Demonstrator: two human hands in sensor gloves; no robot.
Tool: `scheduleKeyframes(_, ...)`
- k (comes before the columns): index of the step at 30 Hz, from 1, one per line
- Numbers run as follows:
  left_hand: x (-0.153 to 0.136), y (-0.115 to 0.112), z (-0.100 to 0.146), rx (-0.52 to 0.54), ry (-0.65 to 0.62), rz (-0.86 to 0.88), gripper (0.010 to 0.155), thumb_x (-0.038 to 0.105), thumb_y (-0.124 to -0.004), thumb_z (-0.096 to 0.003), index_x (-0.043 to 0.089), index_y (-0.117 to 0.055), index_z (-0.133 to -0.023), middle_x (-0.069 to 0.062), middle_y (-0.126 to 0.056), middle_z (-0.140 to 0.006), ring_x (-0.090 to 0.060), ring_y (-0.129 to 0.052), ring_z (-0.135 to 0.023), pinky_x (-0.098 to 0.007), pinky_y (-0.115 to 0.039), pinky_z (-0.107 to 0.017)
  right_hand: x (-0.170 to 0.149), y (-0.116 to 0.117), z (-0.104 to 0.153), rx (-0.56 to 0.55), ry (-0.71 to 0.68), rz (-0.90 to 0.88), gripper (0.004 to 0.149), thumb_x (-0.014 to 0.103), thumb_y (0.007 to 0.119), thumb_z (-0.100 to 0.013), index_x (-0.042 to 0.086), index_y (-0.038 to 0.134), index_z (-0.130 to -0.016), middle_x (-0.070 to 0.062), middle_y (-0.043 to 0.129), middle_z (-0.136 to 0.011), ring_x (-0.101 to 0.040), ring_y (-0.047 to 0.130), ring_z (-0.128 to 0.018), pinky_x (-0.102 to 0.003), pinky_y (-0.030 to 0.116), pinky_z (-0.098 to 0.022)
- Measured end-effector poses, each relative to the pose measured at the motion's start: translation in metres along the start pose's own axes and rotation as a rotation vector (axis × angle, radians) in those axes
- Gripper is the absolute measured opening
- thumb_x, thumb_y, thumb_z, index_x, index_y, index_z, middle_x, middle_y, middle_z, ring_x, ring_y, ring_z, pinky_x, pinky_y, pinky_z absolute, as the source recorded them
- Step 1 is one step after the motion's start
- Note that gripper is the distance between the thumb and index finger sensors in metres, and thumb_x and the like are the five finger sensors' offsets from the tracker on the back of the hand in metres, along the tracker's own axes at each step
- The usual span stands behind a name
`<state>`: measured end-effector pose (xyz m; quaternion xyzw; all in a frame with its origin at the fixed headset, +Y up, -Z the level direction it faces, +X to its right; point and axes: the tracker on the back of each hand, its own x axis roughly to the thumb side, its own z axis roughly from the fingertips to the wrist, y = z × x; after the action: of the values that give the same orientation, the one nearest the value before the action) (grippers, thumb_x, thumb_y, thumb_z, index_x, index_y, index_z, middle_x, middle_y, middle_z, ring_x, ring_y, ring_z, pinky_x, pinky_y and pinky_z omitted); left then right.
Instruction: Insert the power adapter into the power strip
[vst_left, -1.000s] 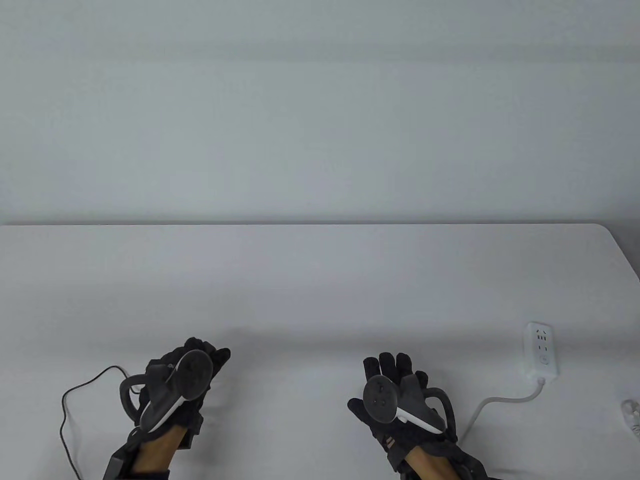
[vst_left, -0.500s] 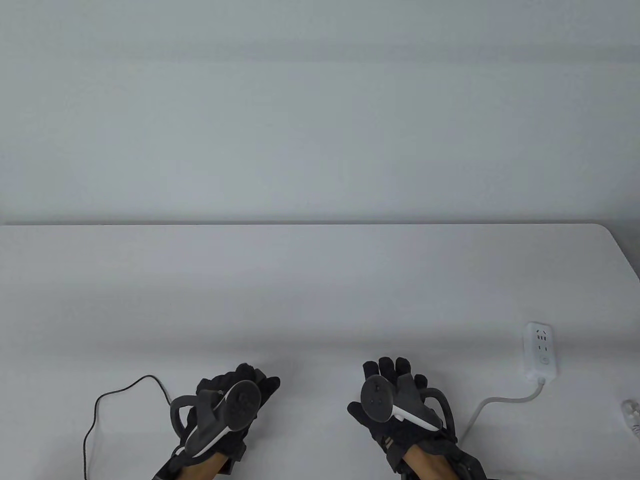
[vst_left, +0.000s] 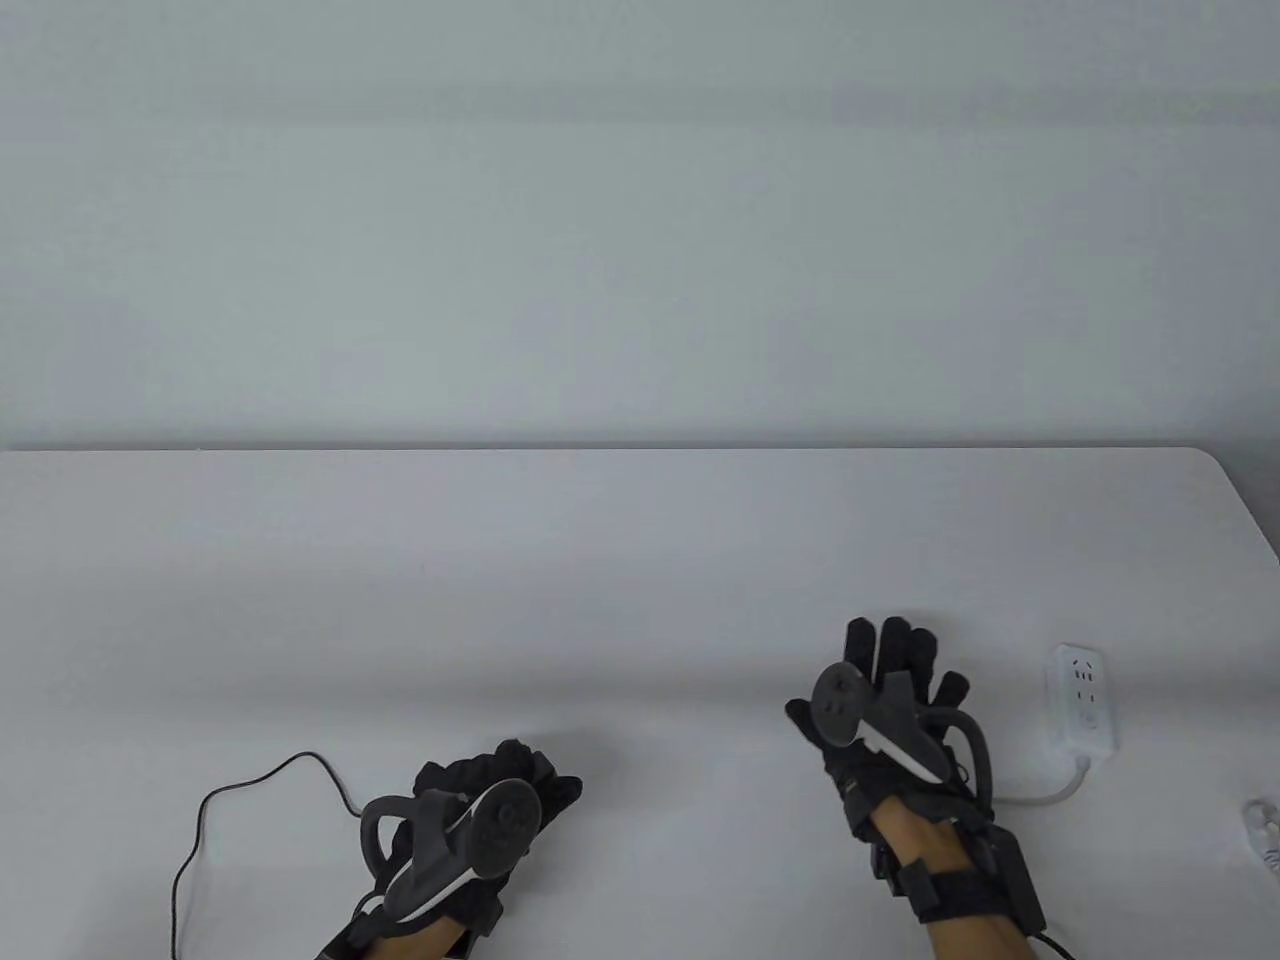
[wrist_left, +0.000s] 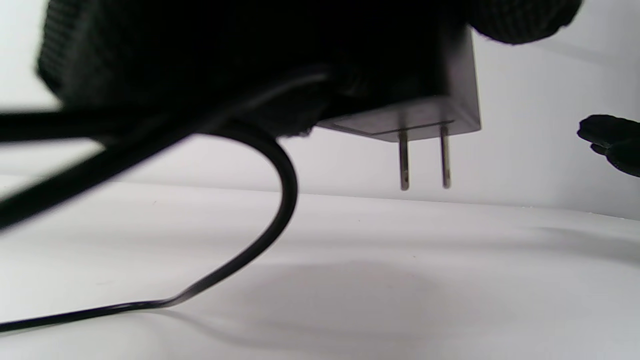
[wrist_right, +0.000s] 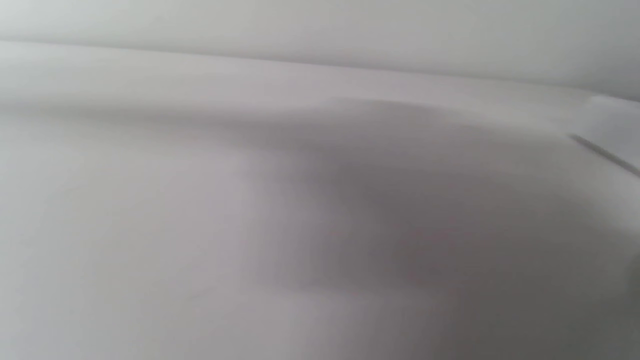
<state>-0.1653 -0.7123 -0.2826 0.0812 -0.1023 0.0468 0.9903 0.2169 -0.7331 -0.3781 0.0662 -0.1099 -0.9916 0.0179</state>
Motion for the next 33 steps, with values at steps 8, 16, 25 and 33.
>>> scheduleKeyframes(8, 0.004, -0.001, 0.001, -0.044, 0.017, 0.001, 0.078, 0.070, -0.062, -0.0411, 0.009, -0.081, -0.086, -0.010, -0.101, -0.044, -0.025, -0.107, -0.029, -0.051, -0.090, -0.047, -0.114, 0.009, -0.033, 0.083, 0.379, -0.095, 0.096, 0.068, 0.026, -0.044, 0.005, -0.023, -0.097, -0.029, -0.011, -0.110, -0.052, -0.005, -0.099, -0.074, 0.015, -0.065)
scheduleKeyframes(16, 0.005, 0.000, 0.002, -0.113, 0.029, 0.023, 0.075, 0.064, -0.065, -0.0441, 0.008, -0.073, -0.093, -0.012, -0.099, -0.055, -0.028, -0.107, -0.041, -0.053, -0.086, -0.054, -0.180, 0.042, -0.029, 0.178, 0.615, -0.224, 0.095, 0.066, 0.029, -0.046, 0.001, -0.015, -0.101, -0.028, -0.004, -0.113, -0.050, 0.000, -0.100, -0.073, 0.018, -0.065)
scheduleKeyframes(25, 0.003, -0.004, 0.001, -0.180, 0.007, 0.009, 0.073, 0.064, -0.064, -0.0441, 0.010, -0.076, -0.092, -0.012, -0.101, -0.059, -0.030, -0.108, -0.046, -0.054, -0.085, -0.057, -0.183, 0.054, -0.033, 0.258, 0.614, -0.258, 0.090, 0.063, 0.035, -0.051, 0.003, -0.001, -0.108, -0.023, 0.014, -0.118, -0.047, 0.004, -0.102, -0.071, 0.020, -0.067)
scheduleKeyframes(33, 0.002, -0.002, 0.000, -0.213, 0.006, 0.024, 0.072, 0.063, -0.065, -0.0439, 0.012, -0.074, -0.095, -0.012, -0.101, -0.071, -0.034, -0.107, -0.060, -0.056, -0.081, -0.063, -0.174, 0.048, -0.034, 0.202, 0.614, -0.122, 0.088, 0.060, 0.051, -0.055, 0.002, 0.014, -0.110, -0.020, 0.032, -0.119, -0.045, 0.019, -0.106, -0.069, 0.028, -0.069)
